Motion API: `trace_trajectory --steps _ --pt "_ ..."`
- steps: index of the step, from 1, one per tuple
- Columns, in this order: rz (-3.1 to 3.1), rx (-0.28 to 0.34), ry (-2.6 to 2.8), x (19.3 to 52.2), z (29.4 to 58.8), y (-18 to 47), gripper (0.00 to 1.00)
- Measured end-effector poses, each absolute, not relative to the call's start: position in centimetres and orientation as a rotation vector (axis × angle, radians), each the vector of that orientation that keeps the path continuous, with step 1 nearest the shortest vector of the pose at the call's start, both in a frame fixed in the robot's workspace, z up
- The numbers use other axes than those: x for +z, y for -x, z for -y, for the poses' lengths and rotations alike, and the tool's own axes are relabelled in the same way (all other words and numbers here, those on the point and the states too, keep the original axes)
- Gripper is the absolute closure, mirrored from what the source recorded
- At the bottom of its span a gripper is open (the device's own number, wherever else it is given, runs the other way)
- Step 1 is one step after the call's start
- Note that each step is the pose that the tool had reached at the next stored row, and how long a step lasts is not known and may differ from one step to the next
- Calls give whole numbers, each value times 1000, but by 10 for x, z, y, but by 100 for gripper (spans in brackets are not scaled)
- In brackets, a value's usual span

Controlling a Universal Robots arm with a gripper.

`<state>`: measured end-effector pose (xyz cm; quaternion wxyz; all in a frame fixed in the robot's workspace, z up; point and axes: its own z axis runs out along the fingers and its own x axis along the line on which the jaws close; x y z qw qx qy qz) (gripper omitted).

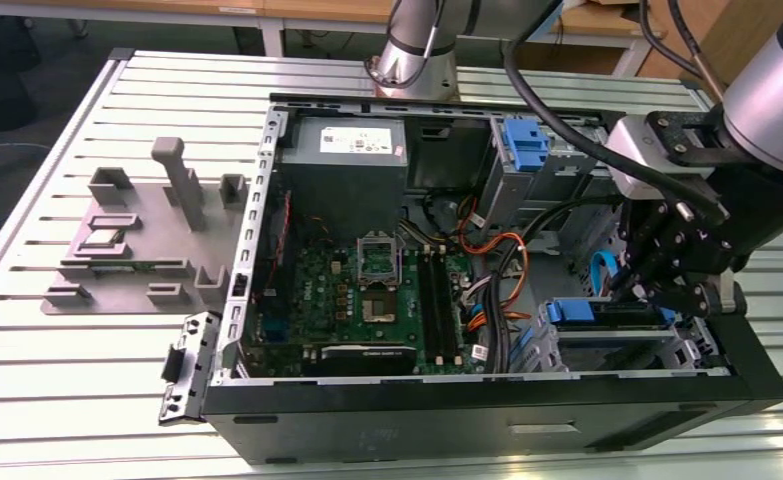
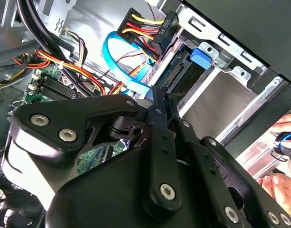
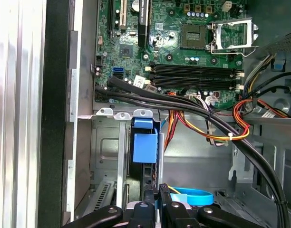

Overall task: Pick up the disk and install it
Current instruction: 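Insert the first disk wire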

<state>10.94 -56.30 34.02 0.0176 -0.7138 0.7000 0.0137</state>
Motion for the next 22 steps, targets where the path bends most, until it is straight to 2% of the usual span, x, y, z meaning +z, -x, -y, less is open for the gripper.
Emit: trace_trajectory --steps 22 --pt "-2175 42 2218 337 565 -109 84"
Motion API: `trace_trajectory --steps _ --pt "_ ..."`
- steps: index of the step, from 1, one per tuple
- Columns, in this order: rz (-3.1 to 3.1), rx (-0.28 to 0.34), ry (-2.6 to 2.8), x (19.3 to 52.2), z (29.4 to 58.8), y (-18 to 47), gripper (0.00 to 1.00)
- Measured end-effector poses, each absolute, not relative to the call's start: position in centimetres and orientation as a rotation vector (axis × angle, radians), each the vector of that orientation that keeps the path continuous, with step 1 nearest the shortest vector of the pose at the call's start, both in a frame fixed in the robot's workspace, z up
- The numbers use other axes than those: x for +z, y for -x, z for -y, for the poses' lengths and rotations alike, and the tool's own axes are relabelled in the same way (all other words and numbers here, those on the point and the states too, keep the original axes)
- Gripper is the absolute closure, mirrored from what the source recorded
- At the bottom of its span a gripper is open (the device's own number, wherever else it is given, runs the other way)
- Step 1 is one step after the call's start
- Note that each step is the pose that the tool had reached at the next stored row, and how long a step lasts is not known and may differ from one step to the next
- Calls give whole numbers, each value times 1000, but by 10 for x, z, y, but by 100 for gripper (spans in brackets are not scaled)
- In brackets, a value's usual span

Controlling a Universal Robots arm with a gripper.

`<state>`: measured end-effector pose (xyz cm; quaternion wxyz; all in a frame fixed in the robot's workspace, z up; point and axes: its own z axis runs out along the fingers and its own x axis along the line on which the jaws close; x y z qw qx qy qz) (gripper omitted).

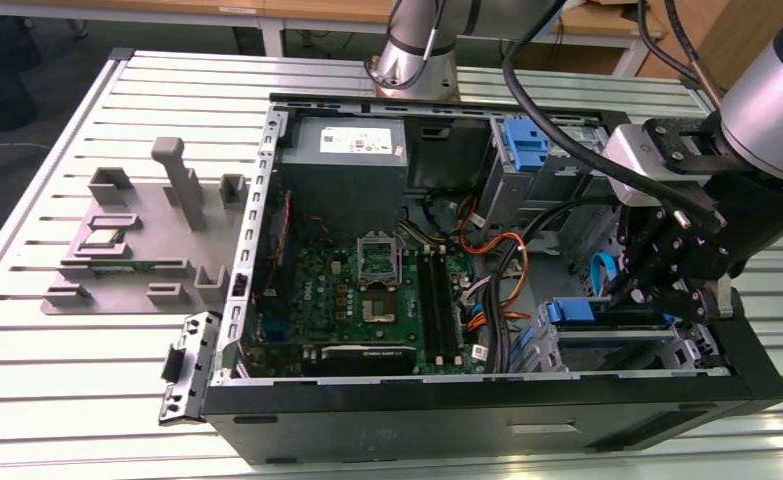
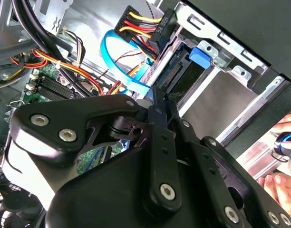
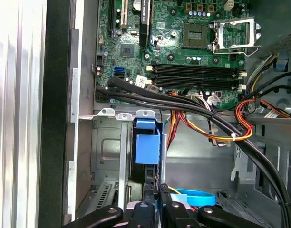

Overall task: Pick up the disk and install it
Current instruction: 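Insert the first disk wire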

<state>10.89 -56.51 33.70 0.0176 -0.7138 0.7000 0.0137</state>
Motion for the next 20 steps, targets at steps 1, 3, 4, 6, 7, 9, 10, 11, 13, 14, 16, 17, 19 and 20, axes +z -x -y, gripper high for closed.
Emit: trace_trajectory --steps 1,3,4,6,7,9,10,11,13,14,16,17,19,20 --pt "-2175 42 2218 337 565 -109 84" --pt "-2175 43 2218 336 565 -109 84" --pt "-2175 43 2218 336 565 -109 84" --pt "-2175 42 2218 335 565 -109 84" --pt "-2175 43 2218 334 565 -109 84" --pt "-2175 42 2218 334 565 -109 84" --pt "-2175 42 2218 334 565 -109 84" --pt "-2175 43 2218 333 565 -109 84" --pt "-2175 43 2218 332 565 -109 84" --pt "-2175 42 2218 331 565 -109 84" --pt "-2175 42 2218 331 565 -109 84" --pt "-2175 42 2218 331 565 -109 84" --pt "-2175 42 2218 330 565 -109 84" --pt "-2175 42 2218 330 565 -109 84"
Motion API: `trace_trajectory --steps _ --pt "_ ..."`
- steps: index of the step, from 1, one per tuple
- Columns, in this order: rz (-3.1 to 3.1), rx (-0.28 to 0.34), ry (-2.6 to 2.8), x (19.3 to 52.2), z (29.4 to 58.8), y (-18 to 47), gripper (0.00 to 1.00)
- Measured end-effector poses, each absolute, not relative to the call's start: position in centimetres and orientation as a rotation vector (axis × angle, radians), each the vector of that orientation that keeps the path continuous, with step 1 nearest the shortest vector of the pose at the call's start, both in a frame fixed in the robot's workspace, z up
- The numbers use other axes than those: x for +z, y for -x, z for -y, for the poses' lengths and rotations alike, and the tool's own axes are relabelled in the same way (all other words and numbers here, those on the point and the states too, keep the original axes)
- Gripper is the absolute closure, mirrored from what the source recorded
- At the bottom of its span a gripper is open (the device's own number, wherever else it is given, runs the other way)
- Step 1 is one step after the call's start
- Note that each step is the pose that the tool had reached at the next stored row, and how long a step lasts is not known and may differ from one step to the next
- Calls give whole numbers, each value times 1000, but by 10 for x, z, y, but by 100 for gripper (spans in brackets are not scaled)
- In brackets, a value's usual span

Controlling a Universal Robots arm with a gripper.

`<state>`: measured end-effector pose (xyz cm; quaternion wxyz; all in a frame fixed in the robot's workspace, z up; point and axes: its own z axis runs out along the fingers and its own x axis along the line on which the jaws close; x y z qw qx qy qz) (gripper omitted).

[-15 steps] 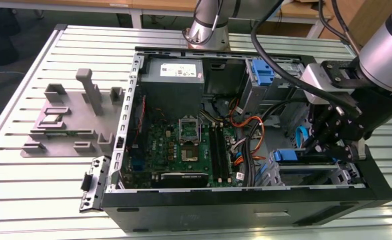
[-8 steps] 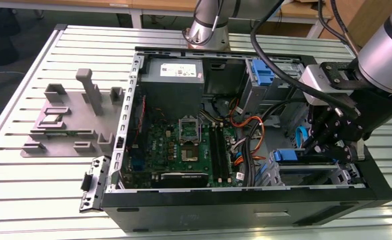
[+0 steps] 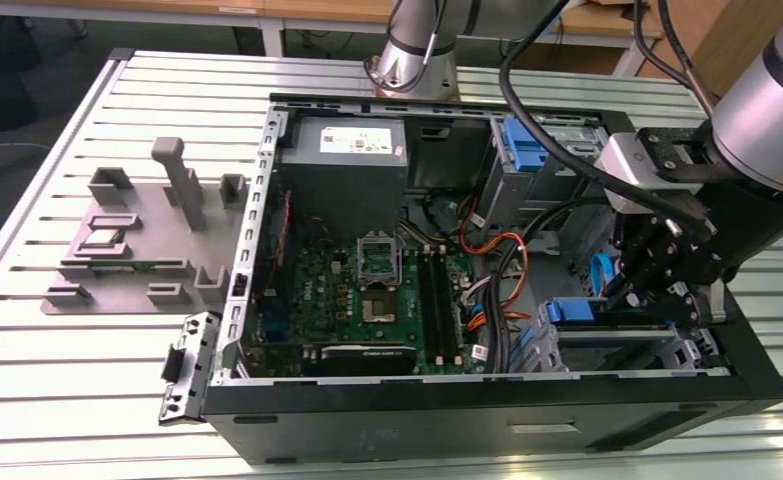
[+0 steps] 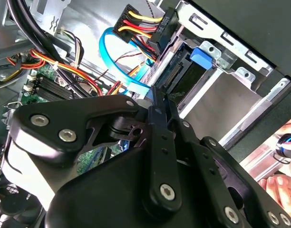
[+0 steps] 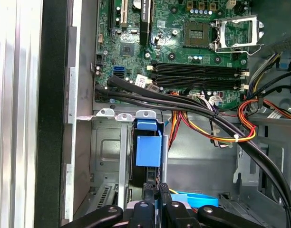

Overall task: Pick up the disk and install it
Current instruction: 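Insert the first disk wire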

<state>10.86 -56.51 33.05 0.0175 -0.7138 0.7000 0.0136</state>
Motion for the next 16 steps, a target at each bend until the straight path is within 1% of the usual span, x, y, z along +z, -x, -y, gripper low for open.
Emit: trace_trajectory --steps 7,8,16 --pt "-2175 43 2218 330 565 -109 83" --pt "-2175 43 2217 330 565 -109 76" --pt "-2175 43 2218 336 565 -109 76"
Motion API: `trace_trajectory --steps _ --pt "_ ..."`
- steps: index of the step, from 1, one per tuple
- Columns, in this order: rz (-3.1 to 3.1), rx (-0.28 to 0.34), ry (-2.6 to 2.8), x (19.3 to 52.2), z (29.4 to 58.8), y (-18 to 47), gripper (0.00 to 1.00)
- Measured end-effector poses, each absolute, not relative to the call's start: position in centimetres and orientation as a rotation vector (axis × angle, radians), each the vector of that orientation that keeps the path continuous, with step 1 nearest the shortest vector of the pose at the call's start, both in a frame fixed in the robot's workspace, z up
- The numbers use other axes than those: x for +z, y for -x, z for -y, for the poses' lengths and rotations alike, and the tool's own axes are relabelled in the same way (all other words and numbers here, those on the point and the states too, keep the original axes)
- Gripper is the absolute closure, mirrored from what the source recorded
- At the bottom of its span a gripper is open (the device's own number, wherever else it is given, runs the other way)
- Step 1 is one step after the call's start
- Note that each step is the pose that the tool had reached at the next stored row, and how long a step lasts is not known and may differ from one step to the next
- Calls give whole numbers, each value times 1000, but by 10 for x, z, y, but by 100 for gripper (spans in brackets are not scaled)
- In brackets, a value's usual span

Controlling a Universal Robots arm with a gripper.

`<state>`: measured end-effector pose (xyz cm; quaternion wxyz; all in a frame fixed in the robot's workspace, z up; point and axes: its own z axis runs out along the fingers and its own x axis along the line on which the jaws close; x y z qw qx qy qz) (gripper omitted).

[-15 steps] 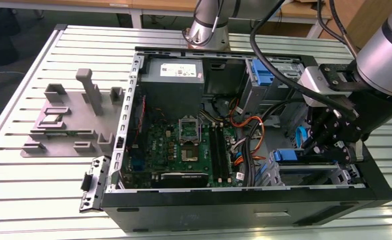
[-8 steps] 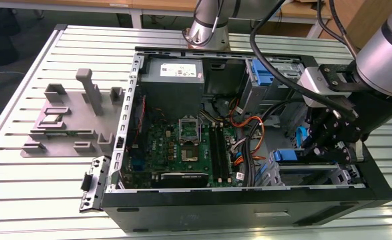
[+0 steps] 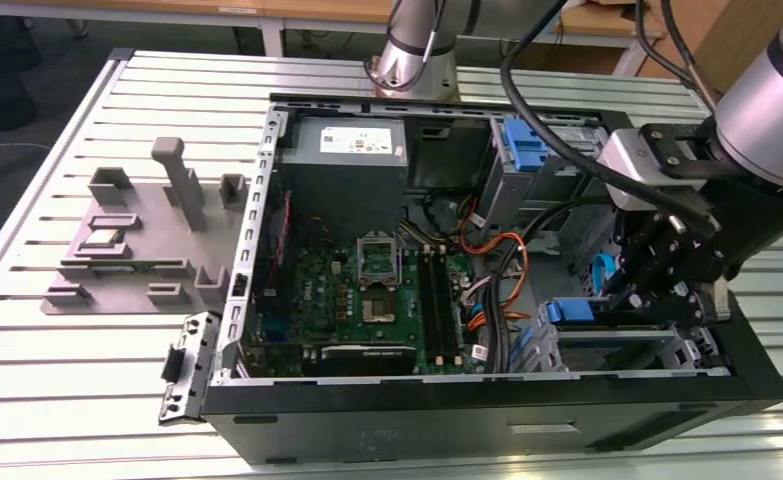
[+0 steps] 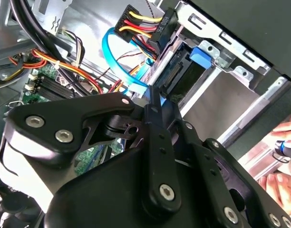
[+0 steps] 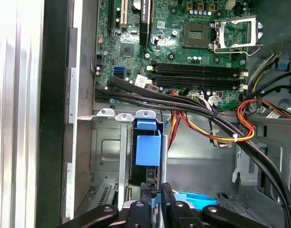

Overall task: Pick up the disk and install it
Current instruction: 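Insert the first disk wire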

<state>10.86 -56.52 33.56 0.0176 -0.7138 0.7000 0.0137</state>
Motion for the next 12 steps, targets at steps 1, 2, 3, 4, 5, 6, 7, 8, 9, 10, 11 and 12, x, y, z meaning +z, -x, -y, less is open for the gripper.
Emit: trace_trajectory --steps 1,2,3,4,5,6,7,8,9,10,11,12 --pt "-2175 42 2218 338 565 -109 76" --pt "-2175 43 2218 340 565 -109 76" --pt "-2175 43 2218 343 565 -109 76" --pt "-2175 42 2218 345 565 -109 76" --pt "-2175 42 2218 348 565 -109 76" --pt "-2175 43 2218 350 565 -109 76" --pt "-2175 43 2218 351 565 -109 76" --pt "-2175 43 2218 351 565 -109 76" --pt "-2175 43 2218 351 565 -109 76" --pt "-2175 43 2218 351 565 -109 76" --pt "-2175 43 2218 351 565 -111 76" --pt "-2175 43 2218 351 565 -112 76"
